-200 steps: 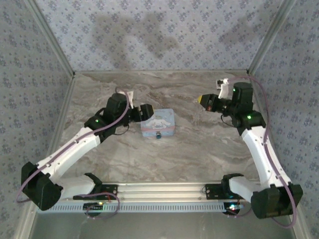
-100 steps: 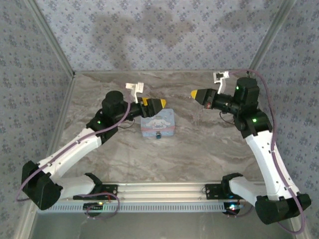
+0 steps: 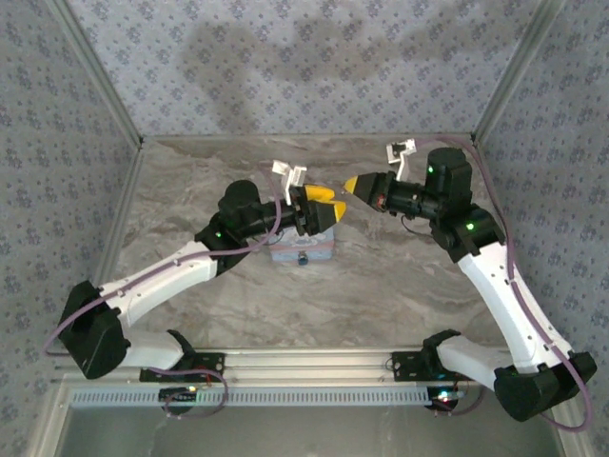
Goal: Unlock the padlock with the key
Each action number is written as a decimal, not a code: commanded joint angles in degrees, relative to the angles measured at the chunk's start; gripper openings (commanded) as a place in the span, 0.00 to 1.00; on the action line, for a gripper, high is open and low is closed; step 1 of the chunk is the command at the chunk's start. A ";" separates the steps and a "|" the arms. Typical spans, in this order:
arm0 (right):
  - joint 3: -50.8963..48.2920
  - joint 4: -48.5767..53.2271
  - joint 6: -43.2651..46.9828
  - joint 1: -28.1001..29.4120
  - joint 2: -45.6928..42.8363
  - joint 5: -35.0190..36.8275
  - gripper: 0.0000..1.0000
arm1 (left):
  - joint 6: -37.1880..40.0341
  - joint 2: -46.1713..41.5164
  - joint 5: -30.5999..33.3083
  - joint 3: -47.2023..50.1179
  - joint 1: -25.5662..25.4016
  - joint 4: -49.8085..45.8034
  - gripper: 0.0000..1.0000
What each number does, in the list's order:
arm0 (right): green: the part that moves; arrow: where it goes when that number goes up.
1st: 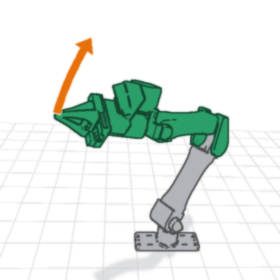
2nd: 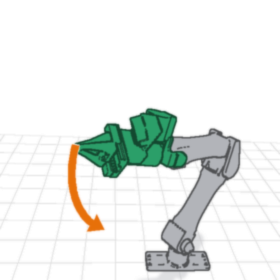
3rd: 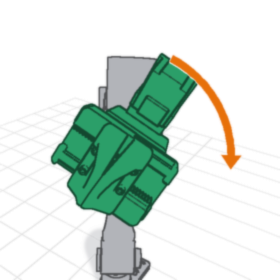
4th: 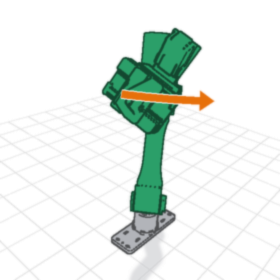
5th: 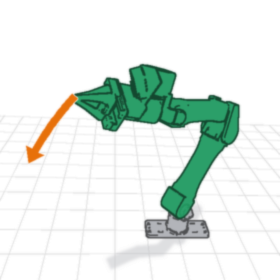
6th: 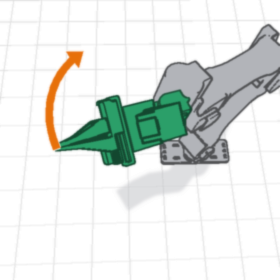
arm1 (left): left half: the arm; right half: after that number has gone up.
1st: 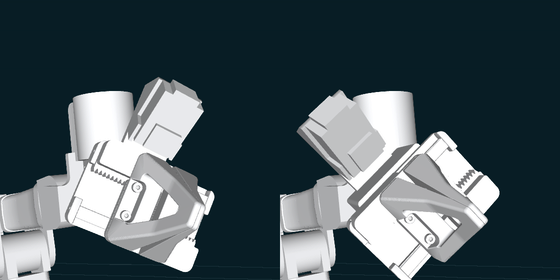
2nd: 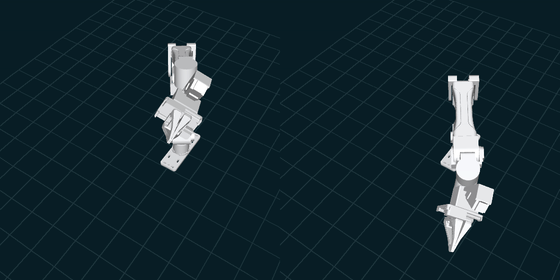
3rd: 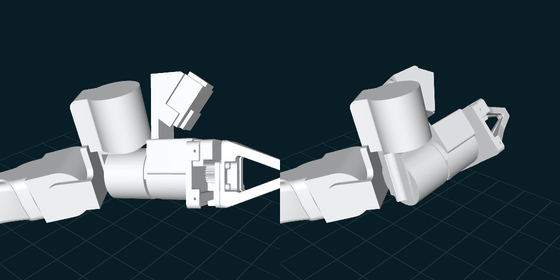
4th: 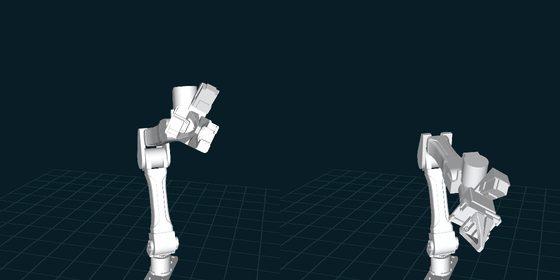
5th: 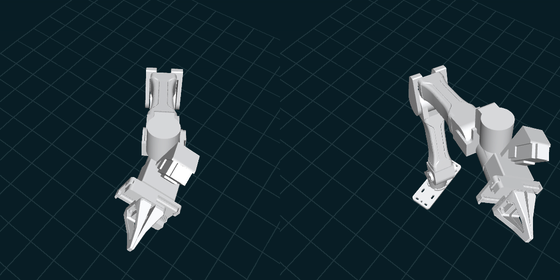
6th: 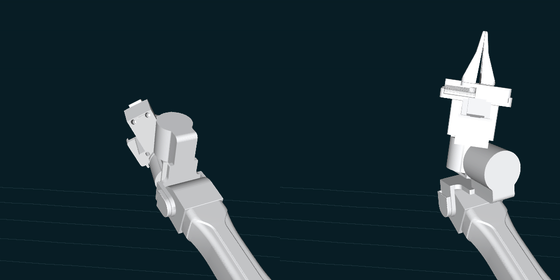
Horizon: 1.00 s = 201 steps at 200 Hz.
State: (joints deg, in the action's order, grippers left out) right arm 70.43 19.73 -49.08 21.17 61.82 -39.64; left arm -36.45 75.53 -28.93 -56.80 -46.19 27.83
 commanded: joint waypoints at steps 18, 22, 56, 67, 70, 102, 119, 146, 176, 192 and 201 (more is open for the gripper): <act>-0.03 -2.35 -3.21 0.81 -0.39 -0.22 0.00 | 1.18 0.77 -3.11 -4.74 -0.59 3.55 0.69; -0.03 -2.40 -3.21 0.83 -0.30 -0.31 0.00 | 1.20 0.91 -3.30 -5.01 -0.63 3.42 0.67; -0.29 -2.44 -3.30 0.98 -0.21 -0.11 0.00 | 2.11 1.81 -5.16 -7.73 -0.76 0.19 0.48; -0.30 -2.50 -3.30 0.98 -0.21 -0.05 0.00 | 2.68 1.90 -5.32 -8.07 -0.82 -1.03 0.47; -0.30 -2.62 -3.39 0.98 -0.23 -0.08 0.00 | 2.74 1.89 -5.27 -8.06 -0.80 -1.23 0.46; 0.05 -2.84 -3.53 0.91 -0.47 -0.17 0.00 | 2.87 1.74 -5.24 -7.67 -0.91 -1.97 0.35; 0.14 -2.95 -3.61 0.80 -0.47 -0.26 0.00 | 2.96 1.71 -5.24 -7.58 -0.88 -2.06 0.28; -0.03 -2.92 -3.65 0.64 -0.65 -0.40 0.00 | 3.05 1.64 -5.25 -7.63 -0.86 -2.52 0.19; -0.28 -2.94 -3.83 0.47 -1.07 -0.46 0.00 | 3.07 1.66 -5.17 -7.63 -0.87 -3.17 0.09; -0.39 -2.87 -3.88 0.30 -1.35 -0.44 0.00 | 3.18 1.53 -5.11 -7.62 -0.91 -3.80 0.04; -0.47 -2.82 -3.83 0.19 -1.53 -0.44 0.00 | 3.46 1.30 -5.02 -7.55 -0.87 -4.21 0.04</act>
State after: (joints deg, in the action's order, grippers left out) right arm 70.32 17.56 -52.14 21.71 61.47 -39.88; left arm -33.89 77.36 -31.94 -62.76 -46.30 23.68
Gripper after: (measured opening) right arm 0.060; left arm 0.059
